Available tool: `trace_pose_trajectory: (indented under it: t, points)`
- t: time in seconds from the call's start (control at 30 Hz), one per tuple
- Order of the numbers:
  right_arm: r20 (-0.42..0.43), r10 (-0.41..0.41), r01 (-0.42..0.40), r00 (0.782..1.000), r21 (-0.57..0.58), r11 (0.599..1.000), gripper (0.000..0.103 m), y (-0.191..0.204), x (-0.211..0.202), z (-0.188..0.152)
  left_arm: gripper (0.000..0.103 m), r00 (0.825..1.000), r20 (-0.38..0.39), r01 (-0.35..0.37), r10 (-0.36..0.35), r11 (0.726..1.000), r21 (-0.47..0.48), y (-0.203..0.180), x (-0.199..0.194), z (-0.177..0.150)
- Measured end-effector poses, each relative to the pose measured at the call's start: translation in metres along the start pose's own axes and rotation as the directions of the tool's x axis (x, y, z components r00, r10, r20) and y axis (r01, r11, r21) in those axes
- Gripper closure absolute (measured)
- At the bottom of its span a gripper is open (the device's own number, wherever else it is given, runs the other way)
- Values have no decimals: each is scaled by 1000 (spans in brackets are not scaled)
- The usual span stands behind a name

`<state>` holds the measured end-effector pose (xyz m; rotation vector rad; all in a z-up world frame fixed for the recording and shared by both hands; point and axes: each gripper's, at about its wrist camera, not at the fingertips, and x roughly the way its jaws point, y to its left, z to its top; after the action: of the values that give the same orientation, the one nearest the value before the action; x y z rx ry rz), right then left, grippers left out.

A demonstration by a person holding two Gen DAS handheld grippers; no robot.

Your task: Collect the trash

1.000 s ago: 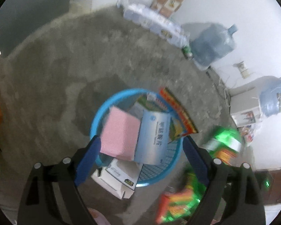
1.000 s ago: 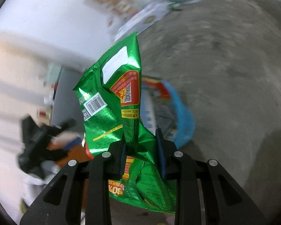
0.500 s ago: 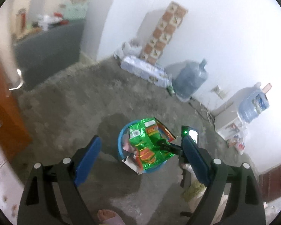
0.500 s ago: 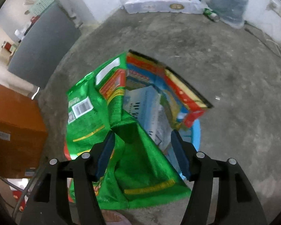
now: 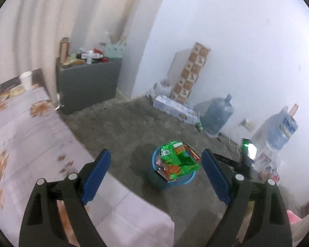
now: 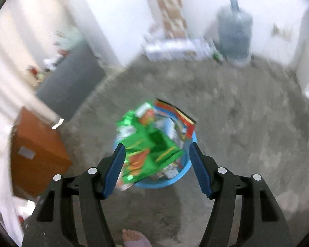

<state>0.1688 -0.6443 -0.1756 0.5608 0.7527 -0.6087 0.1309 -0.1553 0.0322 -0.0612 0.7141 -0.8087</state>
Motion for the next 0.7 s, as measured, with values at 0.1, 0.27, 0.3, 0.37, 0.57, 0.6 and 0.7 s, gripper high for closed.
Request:
trace_pose_trajectory:
  t: [0.1,0.27,0.3,0.37,0.57,0.6,0.7]
  points:
    - [129,28,-18,991,-83,996,22,24,-68,-17,9,995,50,-80,82,996,-40,1,-32,-24]
    - [345,68,28,936,-265,964,7,76,-169,-67,5,945,74,-308,317,944,-116,-4,-69,-60]
    - [350,94,17,932,-301,954,7,86,-181,-77,5,943,55,-319,328,939,-126,-6,-70,-65]
    - [339,136,-15,931,-337,942,7,99,-194,-92,5,940,36,-333,340,934,-132,-9,-75,-73]
    - [355,229,-74,906,-400,913,7,122,-224,-124,5,900,61,-415,432,890,-187,-20,-90,-103]
    - [354,228,-70,907,-406,911,7,125,-226,-125,5,895,45,-429,444,883,-191,-21,-91,-107]
    - [356,197,-27,913,-429,903,7,128,-229,-129,5,883,18,-457,469,868,-196,-25,-92,-109]
